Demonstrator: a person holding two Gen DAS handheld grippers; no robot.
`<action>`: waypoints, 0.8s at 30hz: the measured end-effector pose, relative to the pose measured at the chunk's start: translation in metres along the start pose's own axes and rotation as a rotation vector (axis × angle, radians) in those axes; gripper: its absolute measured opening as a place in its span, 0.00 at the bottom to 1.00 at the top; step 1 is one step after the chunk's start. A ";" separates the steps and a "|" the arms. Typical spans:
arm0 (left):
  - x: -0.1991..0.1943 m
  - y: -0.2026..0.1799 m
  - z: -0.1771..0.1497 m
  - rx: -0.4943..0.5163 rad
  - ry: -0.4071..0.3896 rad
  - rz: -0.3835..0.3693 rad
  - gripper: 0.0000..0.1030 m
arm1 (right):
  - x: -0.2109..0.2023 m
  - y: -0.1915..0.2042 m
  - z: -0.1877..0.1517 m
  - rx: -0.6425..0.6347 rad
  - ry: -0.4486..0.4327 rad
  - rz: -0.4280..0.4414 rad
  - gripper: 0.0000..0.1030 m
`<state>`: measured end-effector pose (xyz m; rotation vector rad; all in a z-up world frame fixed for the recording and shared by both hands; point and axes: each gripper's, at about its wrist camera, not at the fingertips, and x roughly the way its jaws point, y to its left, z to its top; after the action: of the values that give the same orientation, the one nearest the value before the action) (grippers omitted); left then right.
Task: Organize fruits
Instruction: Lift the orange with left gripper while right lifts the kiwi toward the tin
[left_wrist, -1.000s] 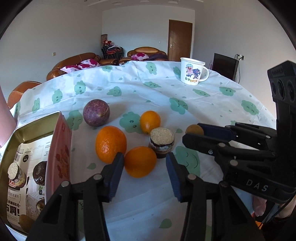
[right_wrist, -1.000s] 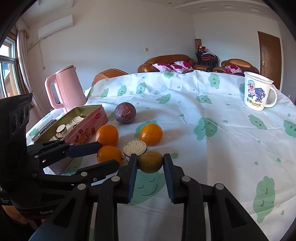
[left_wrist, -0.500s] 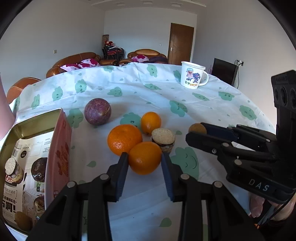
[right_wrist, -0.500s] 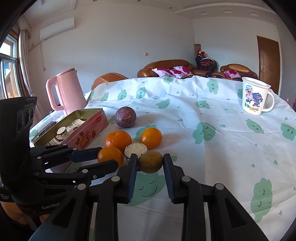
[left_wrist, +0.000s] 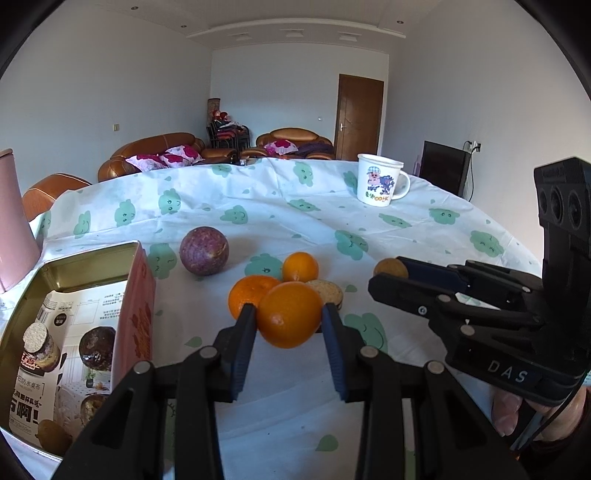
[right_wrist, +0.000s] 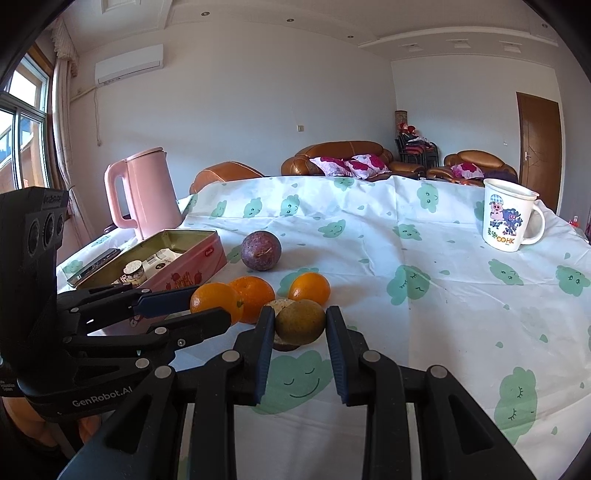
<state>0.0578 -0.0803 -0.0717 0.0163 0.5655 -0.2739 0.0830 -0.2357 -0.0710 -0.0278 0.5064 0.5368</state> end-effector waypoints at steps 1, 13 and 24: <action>-0.001 0.000 0.000 0.000 -0.008 0.001 0.37 | -0.001 0.000 0.000 -0.002 -0.007 -0.001 0.29; -0.014 -0.001 -0.003 0.012 -0.084 0.013 0.37 | -0.010 0.005 -0.002 -0.032 -0.066 0.000 0.29; -0.020 -0.004 -0.004 0.026 -0.119 0.021 0.37 | -0.016 0.009 -0.003 -0.051 -0.101 0.006 0.29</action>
<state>0.0389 -0.0790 -0.0642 0.0310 0.4430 -0.2600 0.0654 -0.2365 -0.0655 -0.0472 0.3942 0.5542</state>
